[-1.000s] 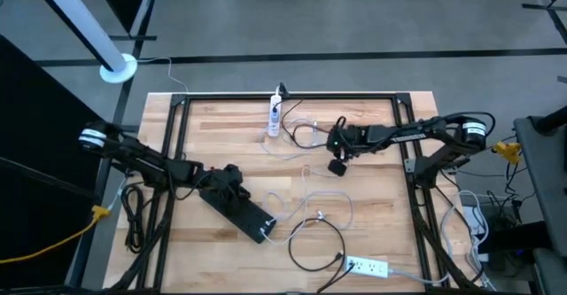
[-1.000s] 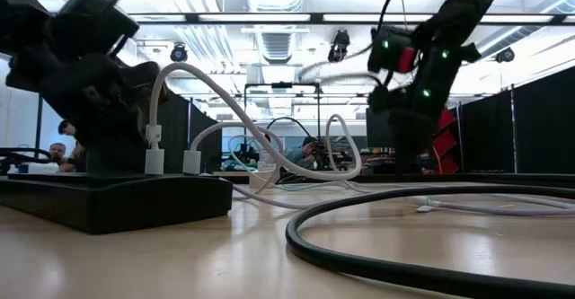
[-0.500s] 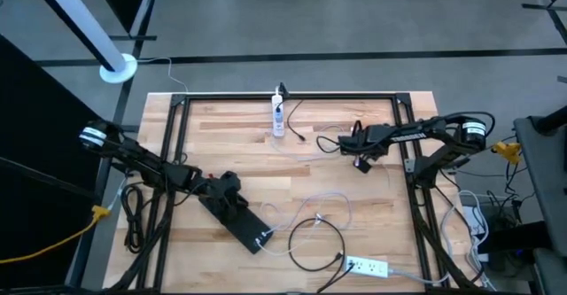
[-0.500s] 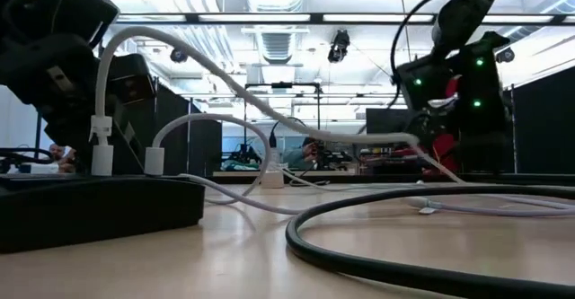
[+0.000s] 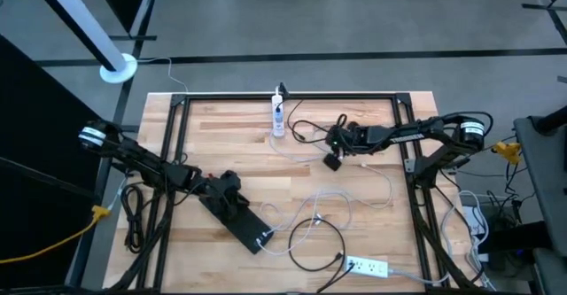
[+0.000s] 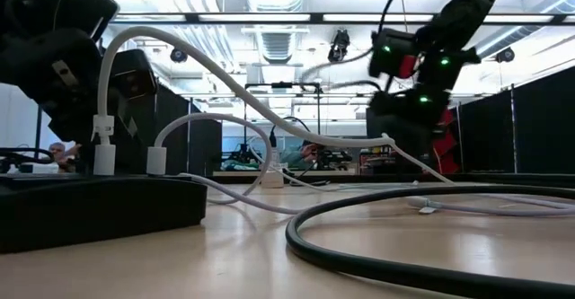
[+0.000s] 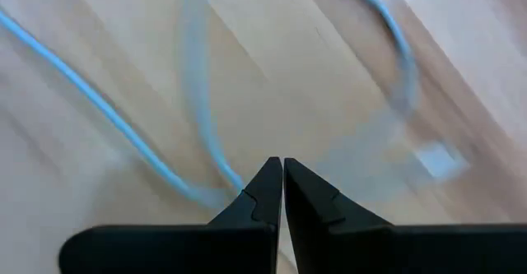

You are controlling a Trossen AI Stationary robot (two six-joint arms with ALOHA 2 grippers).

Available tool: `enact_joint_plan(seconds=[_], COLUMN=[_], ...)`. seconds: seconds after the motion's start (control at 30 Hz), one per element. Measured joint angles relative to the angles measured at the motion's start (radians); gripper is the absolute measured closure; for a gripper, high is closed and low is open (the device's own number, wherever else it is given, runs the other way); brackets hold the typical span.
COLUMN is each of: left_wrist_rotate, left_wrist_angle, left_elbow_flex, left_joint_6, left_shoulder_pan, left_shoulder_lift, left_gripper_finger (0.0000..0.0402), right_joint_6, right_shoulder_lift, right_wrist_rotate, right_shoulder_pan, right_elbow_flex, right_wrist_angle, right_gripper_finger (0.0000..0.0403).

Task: Plug in charger cables
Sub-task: Adjust the charger cables

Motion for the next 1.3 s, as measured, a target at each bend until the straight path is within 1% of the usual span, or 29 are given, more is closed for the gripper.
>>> enact_joint_plan(seconds=[0.1,0.2,0.3,0.37,0.5,0.6,0.67,0.73,0.77,0.8,0.87,0.9,1.0,1.03,1.1,1.13,1.17,1.3], left_wrist_rotate=[0.0,0.0,0.0,0.0,0.001,-0.006,-0.025,-0.049,-0.058,-0.066,-0.078,-0.079,-0.079,-0.079,-0.08,-0.079,-0.079,-0.079], left_wrist_angle=[-0.001,-0.002,-0.001,-0.008,-0.008,-0.008,-0.007,-0.007,-0.007,-0.007,-0.007,-0.006,-0.005,-0.006,-0.004,-0.004,-0.004,0.003], left_elbow_flex=[0.0,0.0,0.0,0.0,0.001,0.001,0.001,0.001,0.001,0.001,0.001,0.001,0.001,0.001,0.001,0.001,0.001,0.002], left_joint_6=[0.001,0.003,0.003,0.003,0.01,0.038,0.052,0.06,0.062,0.065,0.074,0.08,0.087,0.087,0.086,0.086,0.085,0.082], left_shoulder_pan=[0.0,0.0,0.0,0.0,0.0,0.0,0.0,0.0,0.0,0.0,0.001,0.001,0.001,0.001,0.001,0.001,0.001,0.001], left_shoulder_lift=[-0.001,-0.003,-0.007,-0.008,-0.009,-0.009,-0.009,-0.009,-0.009,-0.009,-0.009,-0.009,-0.009,-0.009,-0.009,-0.01,-0.011,-0.011], left_gripper_finger=[0.0377,0.0377,0.0377,0.0377,0.0377,0.0377,0.0377,0.0377,0.0377,0.0377,0.0377,0.0377,0.0377,0.0377,0.0377,0.0377,0.0377,0.0377], right_joint_6=[-0.049,-0.059,-0.085,-0.106,-0.16,-0.206,-0.239,-0.289,-0.319,-0.34,-0.349,-0.345,-0.34,-0.34,-0.341,-0.341,-0.341,-0.343], right_shoulder_lift=[0.051,0.104,0.148,0.16,0.158,0.155,0.155,0.155,0.155,0.152,0.145,0.143,0.144,0.144,0.132,0.121,0.111,0.081], right_wrist_rotate=[-0.001,-0.051,-0.179,-0.29,-0.454,-0.553,-0.585,-0.571,-0.542,-0.49,-0.312,-0.19,0.246,0.37,0.524,0.559,0.573,0.525], right_shoulder_pan=[-0.007,-0.008,-0.008,-0.008,-0.003,0.0,-0.001,-0.007,-0.01,-0.012,-0.015,-0.018,-0.034,-0.034,-0.031,-0.029,-0.029,-0.028], right_elbow_flex=[-0.001,-0.001,-0.001,0.005,0.031,0.033,0.033,0.033,0.033,0.038,0.04,0.04,0.033,0.03,0.04,0.045,0.048,0.049], right_wrist_angle=[0.131,0.319,0.525,0.609,0.601,0.509,0.402,0.278,0.226,0.19,0.135,0.121,0.107,0.097,0.102,0.111,0.114,0.106], right_gripper_finger=[0.0403,0.0403,0.0403,0.0403,0.0403,0.0403,0.0403,0.0403,0.0403,0.0403,0.0403,0.0403,0.0403,0.0403,0.0403,0.0403,0.0403,0.0403])
